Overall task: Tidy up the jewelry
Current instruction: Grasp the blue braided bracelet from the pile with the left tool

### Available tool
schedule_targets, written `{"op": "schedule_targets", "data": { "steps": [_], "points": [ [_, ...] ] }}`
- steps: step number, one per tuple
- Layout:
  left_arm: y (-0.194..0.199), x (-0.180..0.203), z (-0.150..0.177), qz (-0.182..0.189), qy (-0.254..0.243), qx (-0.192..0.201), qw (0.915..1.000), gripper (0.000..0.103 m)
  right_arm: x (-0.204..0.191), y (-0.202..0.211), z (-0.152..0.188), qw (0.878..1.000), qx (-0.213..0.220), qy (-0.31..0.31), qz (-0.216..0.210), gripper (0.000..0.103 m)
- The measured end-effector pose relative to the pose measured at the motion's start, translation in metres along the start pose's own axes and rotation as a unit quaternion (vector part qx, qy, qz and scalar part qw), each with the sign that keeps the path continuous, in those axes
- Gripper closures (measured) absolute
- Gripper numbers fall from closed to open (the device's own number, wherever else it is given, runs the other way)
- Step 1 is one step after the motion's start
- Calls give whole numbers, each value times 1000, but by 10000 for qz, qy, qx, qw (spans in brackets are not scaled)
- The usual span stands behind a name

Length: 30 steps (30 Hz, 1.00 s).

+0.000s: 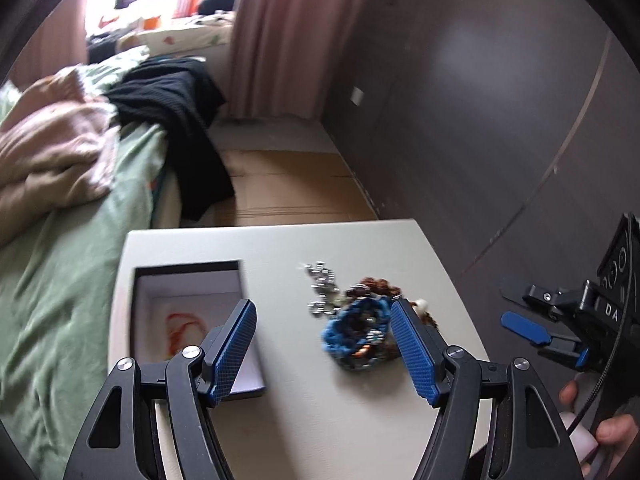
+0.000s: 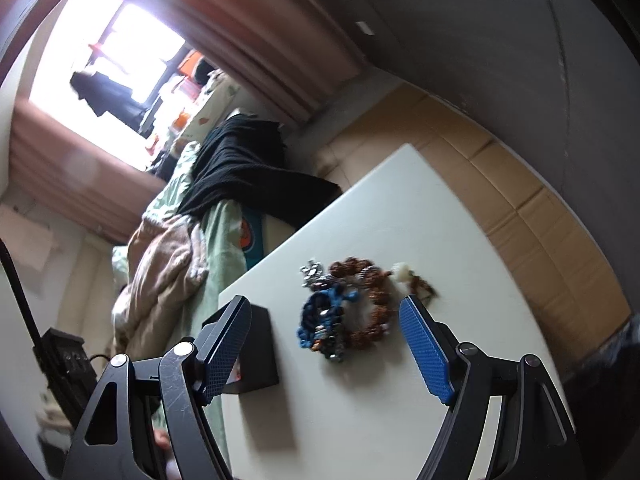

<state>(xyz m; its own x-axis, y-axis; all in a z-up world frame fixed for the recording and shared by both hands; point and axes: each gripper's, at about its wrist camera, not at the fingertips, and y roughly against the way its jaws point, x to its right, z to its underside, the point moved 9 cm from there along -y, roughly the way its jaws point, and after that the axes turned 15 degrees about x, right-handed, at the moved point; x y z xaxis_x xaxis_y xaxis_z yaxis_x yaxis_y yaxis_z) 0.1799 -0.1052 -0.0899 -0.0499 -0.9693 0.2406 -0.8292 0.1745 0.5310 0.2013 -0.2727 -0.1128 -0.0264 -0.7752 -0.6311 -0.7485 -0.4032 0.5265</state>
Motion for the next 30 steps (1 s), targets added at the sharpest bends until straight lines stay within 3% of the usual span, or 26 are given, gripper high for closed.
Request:
{"op": "schedule_targets", "data": {
  "steps": [3, 10, 23, 27, 30],
  "points": [
    [-13, 18, 5, 51, -158, -173, 9997, 33, 15, 1, -3, 9997, -59, -168, 174, 26],
    [-49, 47, 24, 102, -451, -651, 9968, 60, 51, 4, -9, 9969, -197, -576, 490, 26],
    [-92, 62, 62, -357, -1405, -819, 9860, 60, 62, 0, -18, 9946, -228, -874, 516, 26],
    [-89, 54, 68, -499, -1519, -719, 9845, 89, 63, 2, -22, 9945, -188, -871, 552, 26],
    [-75, 51, 62, -408, -1401, -504, 9880, 90, 62, 1, -22, 9945, -192, -867, 556, 26]
  ]
}}
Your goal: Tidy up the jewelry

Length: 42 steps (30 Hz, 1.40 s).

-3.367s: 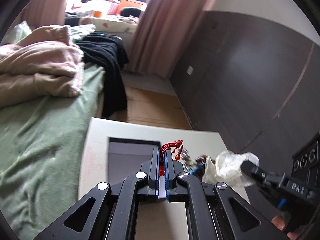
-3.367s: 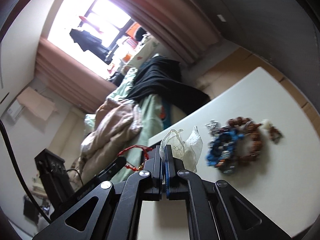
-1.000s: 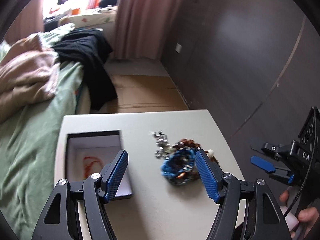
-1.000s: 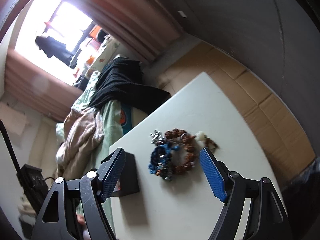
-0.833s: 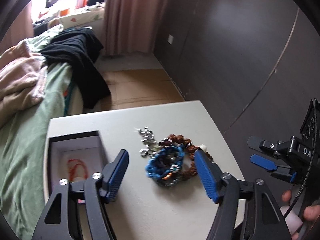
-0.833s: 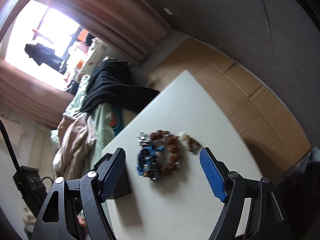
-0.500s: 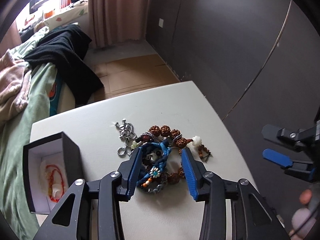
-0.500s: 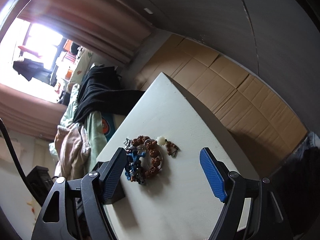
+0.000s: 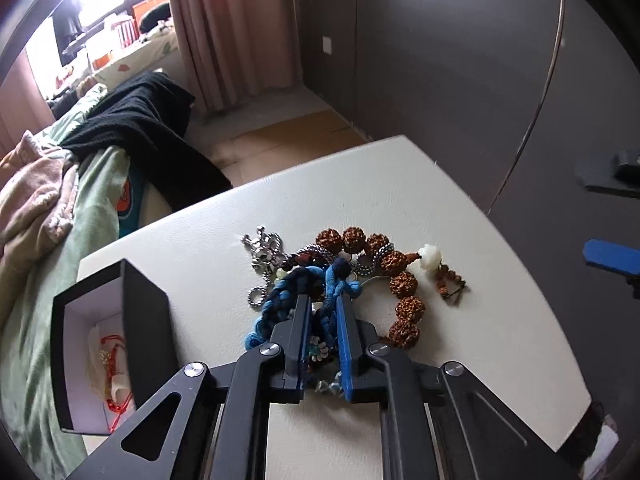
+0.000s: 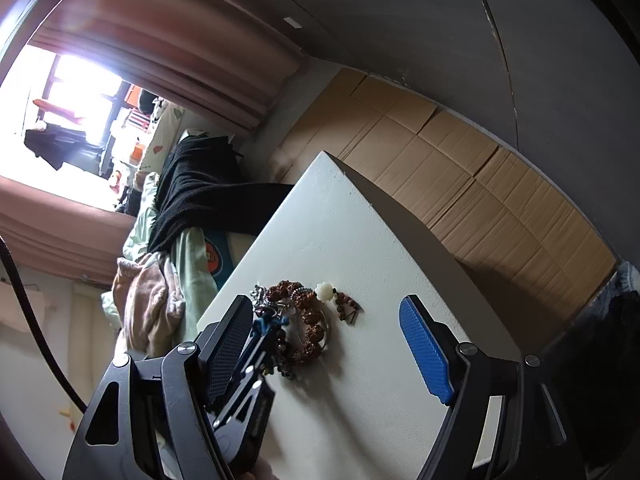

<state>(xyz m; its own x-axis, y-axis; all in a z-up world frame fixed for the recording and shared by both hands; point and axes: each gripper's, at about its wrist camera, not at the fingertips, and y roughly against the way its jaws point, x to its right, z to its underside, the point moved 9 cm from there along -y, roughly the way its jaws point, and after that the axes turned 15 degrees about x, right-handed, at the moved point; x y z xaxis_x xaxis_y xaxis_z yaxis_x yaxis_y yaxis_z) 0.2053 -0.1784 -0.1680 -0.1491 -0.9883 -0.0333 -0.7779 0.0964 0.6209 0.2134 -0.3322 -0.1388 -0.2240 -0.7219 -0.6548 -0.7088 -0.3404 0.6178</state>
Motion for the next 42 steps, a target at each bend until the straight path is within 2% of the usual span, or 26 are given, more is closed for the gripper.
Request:
{"op": "schedule_targets", "data": {
  "steps": [5, 10, 18, 28, 32, 39, 42],
  "points": [
    [19, -10, -15, 351, 510, 197, 9979, 90, -7, -5, 7, 9999, -79, 111, 1, 26],
    [30, -27, -25, 648, 1122, 319, 9911, 91, -18, -15, 22, 9994, -271, 161, -134, 26],
    [43, -58, -33, 740, 1643, 449, 9826, 91, -36, -35, 48, 9974, -586, 233, -357, 27],
    [59, -93, -44, 709, 2076, 675, 9733, 91, -64, -61, 85, 9904, -996, 816, -499, 65],
    [62, -100, -46, 701, 2183, 714, 9708, 91, -66, -73, 97, 9872, -1082, 1112, -373, 70],
    [71, -116, -49, 632, 2303, 804, 9677, 91, -70, -87, 105, 9768, -965, 1913, 29, 71],
    [77, -130, -47, 518, 2398, 848, 9657, 91, -65, -93, 109, 9737, -1027, 2030, 132, 80]
  ]
}}
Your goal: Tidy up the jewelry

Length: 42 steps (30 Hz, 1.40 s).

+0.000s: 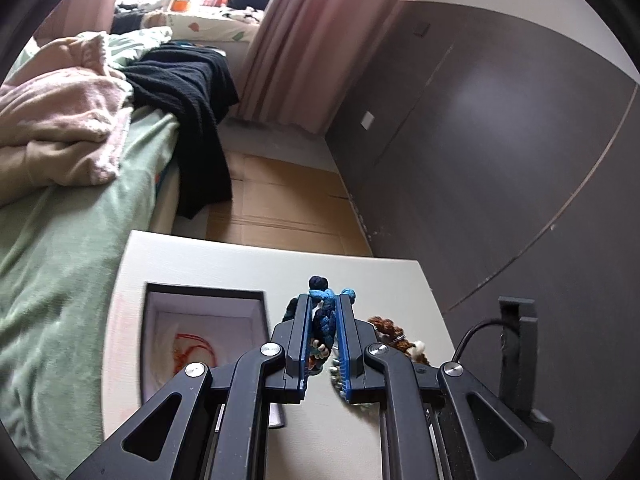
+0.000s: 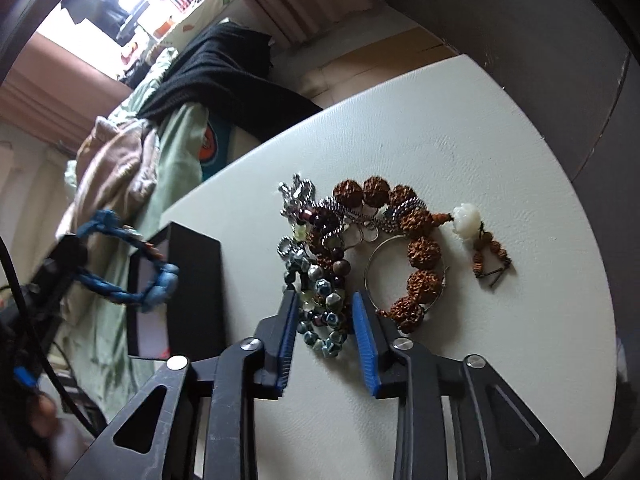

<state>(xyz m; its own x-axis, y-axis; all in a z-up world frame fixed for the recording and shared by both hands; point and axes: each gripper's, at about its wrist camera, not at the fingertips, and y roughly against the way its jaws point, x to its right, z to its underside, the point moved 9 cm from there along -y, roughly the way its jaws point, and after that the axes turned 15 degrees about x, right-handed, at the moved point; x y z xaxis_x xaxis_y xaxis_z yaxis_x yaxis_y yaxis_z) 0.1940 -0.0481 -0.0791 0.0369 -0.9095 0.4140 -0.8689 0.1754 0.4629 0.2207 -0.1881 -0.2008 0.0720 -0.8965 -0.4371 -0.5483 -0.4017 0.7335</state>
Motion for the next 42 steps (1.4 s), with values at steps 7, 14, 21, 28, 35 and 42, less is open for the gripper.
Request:
{"op": "schedule_targets", "data": {
  "steps": [7, 14, 21, 28, 35, 42],
  "points": [
    [12, -13, -3, -108, 34, 53, 9999, 91, 1, 7, 4, 9988, 122, 421, 212, 91],
    [22, -17, -3, -178, -17, 92, 9998, 91, -7, 22, 2, 9986, 321, 415, 84, 91],
    [32, -26, -6, -263, -82, 149, 9995, 91, -16, 48, -5, 9973, 620, 292, -248, 91],
    [37, -39, -8, -341, -80, 117, 9993, 91, -46, 74, -18, 9880, 1031, 33, -1145, 91],
    [31, -49, -4, -296, -15, -72, 9995, 91, -85, 88, -20, 9754, 1230, 18, -1828, 91],
    [23, -45, -4, -46, -34, -135, 9999, 89, -108, 83, -16, 9716, 1241, 126, -2012, 91]
  ]
}}
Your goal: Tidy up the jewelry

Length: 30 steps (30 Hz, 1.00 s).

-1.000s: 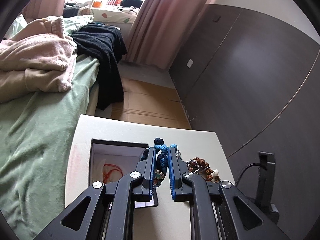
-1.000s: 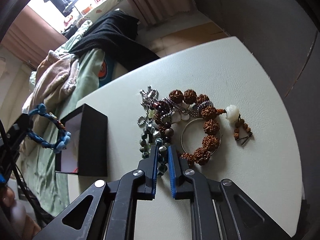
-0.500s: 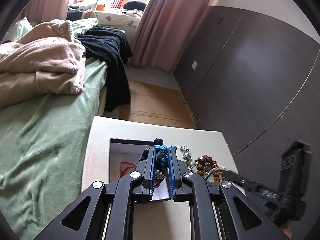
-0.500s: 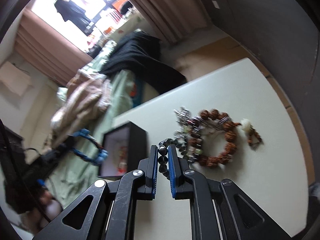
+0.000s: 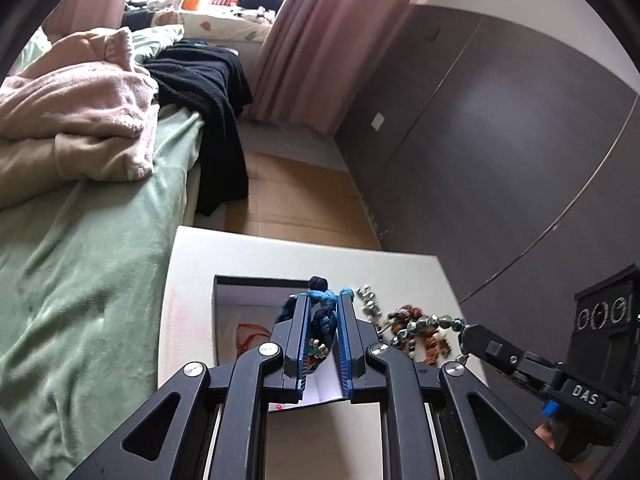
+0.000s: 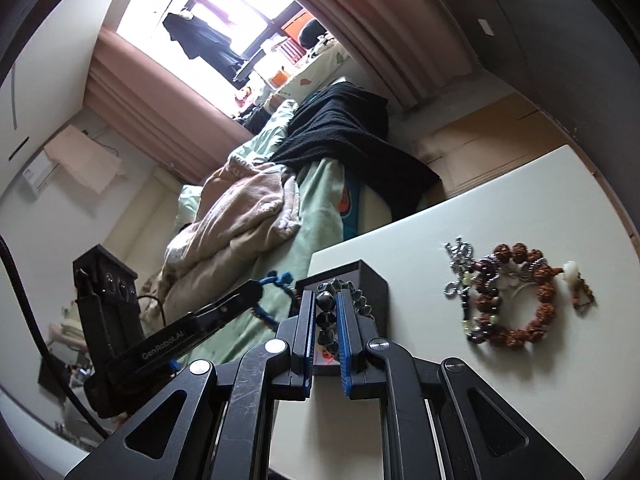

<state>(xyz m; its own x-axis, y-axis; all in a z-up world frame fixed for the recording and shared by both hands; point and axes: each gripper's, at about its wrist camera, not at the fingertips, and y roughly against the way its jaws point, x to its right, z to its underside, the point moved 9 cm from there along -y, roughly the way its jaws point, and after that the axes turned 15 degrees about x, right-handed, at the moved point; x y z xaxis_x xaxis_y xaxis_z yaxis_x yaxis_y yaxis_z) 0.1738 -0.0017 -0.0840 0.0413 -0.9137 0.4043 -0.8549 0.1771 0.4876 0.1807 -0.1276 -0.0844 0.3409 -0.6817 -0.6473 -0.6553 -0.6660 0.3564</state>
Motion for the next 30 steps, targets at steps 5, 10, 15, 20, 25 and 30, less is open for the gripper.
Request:
{"op": "schedule_targets", "data": {
  "steps": [5, 10, 15, 20, 25, 30],
  "points": [
    [-7, -14, 0, 27, 273, -219, 9994, 77, -6, -11, 6, 9999, -73, 13, -79, 91],
    [4, -33, -15, -140, 490, 78, 9987, 39, -15, -22, 11, 9997, -144, -33, -214, 91],
    [10, -48, -25, -269, 599, 179, 9977, 39, -25, -38, 20, 9992, -255, -8, -312, 91],
    [10, -61, -29, -343, 775, 223, 9962, 39, -36, -59, 32, 9979, -500, -174, -360, 66],
    [10, -59, -28, -331, 785, 211, 9961, 39, -37, -55, 33, 9985, -411, -108, -339, 23],
    [7, -43, -24, -270, 643, 184, 9974, 39, -17, -37, 21, 9992, -306, -242, -71, 23]
  ]
}}
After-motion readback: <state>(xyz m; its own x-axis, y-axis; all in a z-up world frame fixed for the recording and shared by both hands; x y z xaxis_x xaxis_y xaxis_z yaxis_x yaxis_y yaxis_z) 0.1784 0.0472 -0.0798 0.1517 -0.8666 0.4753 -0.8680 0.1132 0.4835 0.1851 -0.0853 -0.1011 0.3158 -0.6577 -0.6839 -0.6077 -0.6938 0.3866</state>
